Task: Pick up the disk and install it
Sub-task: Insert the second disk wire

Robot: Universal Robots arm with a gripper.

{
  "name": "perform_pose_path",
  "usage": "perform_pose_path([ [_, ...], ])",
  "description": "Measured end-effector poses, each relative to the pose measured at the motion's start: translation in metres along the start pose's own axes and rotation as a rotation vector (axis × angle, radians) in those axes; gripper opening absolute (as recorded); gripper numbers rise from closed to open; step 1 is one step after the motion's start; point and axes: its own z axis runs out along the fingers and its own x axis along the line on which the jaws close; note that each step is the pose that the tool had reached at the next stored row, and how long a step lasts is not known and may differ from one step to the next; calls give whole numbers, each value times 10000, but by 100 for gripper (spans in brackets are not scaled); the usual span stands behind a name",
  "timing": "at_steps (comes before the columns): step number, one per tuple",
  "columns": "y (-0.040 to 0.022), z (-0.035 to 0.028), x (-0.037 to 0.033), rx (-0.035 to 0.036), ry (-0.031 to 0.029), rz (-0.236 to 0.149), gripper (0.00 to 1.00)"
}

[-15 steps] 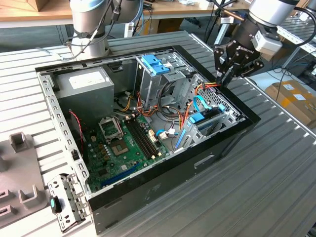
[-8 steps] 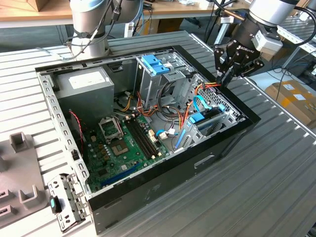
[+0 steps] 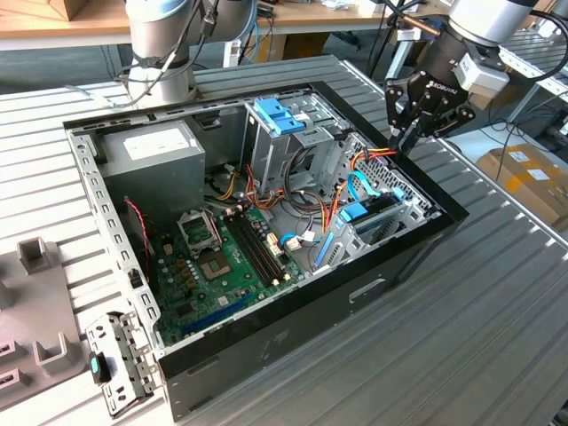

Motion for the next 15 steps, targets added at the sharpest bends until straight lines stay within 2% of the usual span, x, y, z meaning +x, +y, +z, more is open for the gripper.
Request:
perform_pose_path([
  [5,0,-1,0,0,0,0,28],
  [6,0,-2,0,-3,3,0,22],
  [7,0,-3,0,-2,2,0,22],
  [8,0,-3,0,-2,2,0,16],
  [15,0,-4,0,2,-2,0,16],
])
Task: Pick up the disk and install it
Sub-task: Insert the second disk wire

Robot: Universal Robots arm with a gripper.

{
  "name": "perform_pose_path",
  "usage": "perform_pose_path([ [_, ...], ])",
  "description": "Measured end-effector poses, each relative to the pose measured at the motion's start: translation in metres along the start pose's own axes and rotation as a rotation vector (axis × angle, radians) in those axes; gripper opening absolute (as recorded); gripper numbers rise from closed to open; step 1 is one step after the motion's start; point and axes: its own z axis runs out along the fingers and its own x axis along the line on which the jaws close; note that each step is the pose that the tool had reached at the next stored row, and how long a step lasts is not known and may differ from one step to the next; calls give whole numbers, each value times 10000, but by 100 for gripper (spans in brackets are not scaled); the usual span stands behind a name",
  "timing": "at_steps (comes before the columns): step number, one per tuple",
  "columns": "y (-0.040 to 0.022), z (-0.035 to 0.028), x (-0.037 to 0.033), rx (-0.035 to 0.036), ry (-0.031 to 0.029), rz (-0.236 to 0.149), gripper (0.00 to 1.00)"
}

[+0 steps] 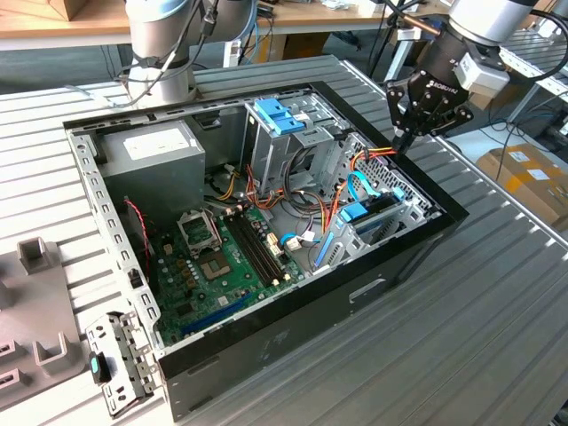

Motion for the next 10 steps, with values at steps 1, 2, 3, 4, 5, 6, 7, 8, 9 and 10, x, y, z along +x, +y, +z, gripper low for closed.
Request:
perform_pose_path([
  [1,0,-13,-1,-1,0,0,16],
  [2,0,-27,-2,-2,2,0,16],
  [3,-1,-49,-3,-3,3,1,16],
  [4,-1,-64,-4,-3,3,1,16],
  [5,-1,-86,-5,-8,7,1,16],
  [6,-1,-100,-5,-11,10,1,16],
  [7,-1,-111,-6,-14,12,1,16],
  [8,-1,-116,-6,-15,12,1,16],
  [9,-1,-115,-6,-13,10,1,16],
  [10,-1,-117,-6,-14,11,1,16],
])
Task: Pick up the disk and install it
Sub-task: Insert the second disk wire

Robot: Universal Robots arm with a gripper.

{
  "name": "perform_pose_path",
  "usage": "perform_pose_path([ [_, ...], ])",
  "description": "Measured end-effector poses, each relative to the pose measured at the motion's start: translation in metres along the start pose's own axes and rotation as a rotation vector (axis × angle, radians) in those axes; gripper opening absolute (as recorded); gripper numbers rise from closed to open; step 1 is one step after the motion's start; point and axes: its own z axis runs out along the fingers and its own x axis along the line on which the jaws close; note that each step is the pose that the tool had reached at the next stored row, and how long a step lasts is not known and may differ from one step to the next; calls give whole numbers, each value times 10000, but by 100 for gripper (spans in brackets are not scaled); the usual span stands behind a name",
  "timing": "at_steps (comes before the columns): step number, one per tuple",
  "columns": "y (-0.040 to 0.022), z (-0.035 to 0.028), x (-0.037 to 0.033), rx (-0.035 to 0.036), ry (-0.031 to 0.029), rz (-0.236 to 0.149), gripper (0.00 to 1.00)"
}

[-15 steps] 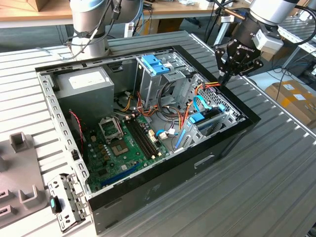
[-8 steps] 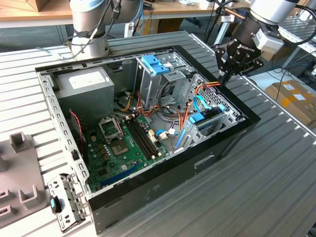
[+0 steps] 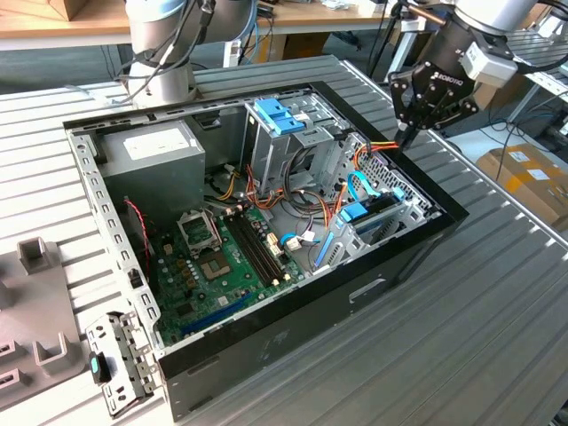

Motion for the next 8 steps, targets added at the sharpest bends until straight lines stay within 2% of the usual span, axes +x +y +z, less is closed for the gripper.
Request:
perform_pose_path([
  [4,20,-1,-25,4,7,23,16],
  [8,32,0,-40,19,10,342,16],
])
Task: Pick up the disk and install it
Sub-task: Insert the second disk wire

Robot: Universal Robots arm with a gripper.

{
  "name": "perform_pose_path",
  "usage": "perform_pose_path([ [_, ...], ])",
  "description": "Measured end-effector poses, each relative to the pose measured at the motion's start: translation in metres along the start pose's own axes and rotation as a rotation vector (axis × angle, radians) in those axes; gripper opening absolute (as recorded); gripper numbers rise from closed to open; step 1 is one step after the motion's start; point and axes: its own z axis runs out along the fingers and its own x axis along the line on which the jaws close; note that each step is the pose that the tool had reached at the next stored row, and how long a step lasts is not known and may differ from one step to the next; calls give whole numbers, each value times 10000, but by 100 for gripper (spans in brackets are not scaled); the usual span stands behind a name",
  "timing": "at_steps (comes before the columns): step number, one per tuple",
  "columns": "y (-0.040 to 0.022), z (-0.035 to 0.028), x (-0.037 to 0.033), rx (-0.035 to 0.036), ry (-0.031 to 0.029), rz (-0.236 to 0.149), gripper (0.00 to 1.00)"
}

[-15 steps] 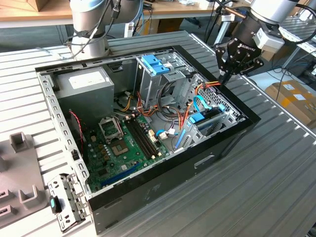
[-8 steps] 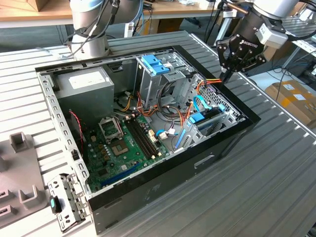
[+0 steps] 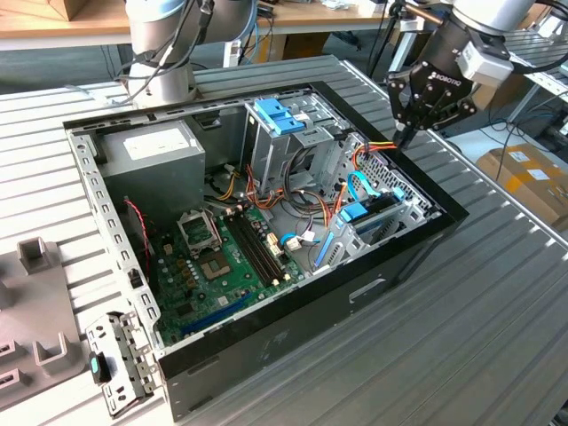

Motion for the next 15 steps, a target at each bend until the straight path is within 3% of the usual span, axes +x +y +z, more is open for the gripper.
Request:
perform_pose_path([
  [5,1,1,-3,31,6,631,16],
  [11,2,5,-3,95,20,1916,16],
  [15,10,6,-8,100,19,1968,16],
])
